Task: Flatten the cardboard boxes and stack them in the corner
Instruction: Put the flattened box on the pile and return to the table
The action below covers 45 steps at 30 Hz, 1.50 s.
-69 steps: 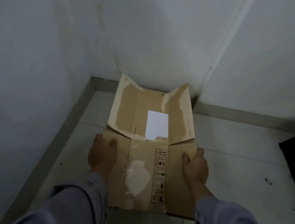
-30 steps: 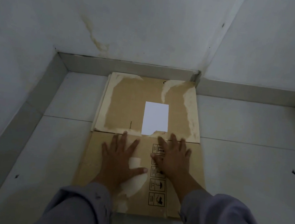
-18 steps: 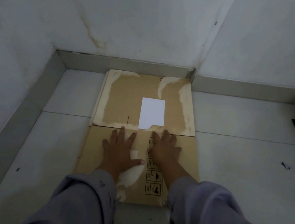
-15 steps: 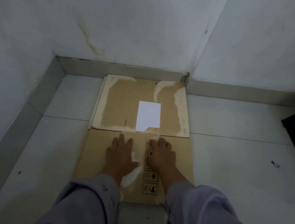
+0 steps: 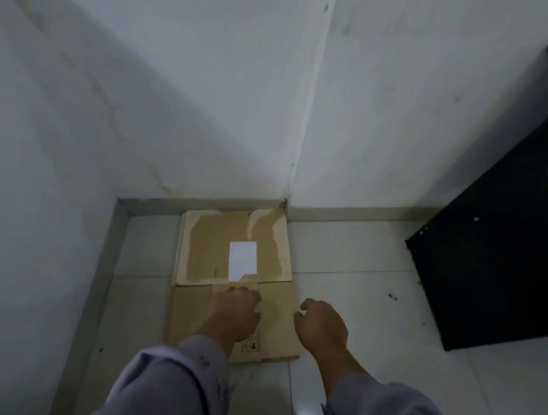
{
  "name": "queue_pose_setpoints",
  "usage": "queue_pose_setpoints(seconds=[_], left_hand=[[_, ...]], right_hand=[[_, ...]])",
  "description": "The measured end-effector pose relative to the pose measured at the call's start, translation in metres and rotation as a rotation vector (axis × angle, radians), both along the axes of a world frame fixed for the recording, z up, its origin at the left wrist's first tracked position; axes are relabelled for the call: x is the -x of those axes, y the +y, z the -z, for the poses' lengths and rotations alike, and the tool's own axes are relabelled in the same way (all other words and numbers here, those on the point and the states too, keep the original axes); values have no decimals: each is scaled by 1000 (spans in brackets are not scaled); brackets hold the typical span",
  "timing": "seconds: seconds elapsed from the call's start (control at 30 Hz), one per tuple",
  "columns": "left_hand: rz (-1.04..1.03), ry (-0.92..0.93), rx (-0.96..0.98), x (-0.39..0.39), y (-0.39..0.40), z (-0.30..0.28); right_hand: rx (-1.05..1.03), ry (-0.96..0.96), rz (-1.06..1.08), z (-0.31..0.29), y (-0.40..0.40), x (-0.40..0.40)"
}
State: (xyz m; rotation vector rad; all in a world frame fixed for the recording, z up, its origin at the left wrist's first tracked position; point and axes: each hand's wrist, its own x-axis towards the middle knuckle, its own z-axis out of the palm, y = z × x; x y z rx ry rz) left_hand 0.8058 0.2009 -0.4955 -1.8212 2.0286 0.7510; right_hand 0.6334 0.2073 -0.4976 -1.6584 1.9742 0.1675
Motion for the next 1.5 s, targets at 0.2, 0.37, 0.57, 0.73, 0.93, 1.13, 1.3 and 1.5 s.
queue_pose_setpoints(seconds=[0.2, 0.37, 0.57, 0.73, 0.93, 1.13, 1.3, 1.5], left_hand=[[159, -11, 66, 52, 2, -180], [257, 63, 132, 95, 5, -293], [469, 133, 218, 152, 19, -370], [658, 99, 267, 210, 37, -402], [815, 63, 278, 300, 51, -424], [880, 69, 250, 391, 62, -427], [957, 62, 231, 463, 75, -411], [1060, 97, 202, 551, 80, -397]], right_hand=[[39, -42, 75, -172, 14, 44], [101, -52, 127, -297, 33, 91], [199, 42, 380, -374, 91, 153], [201, 61, 542, -389, 138, 188], [219, 57, 643, -402, 177, 263], [274, -20, 812, -401, 204, 351], [268, -13, 874, -393, 231, 414], [236, 21, 951, -378, 244, 488]])
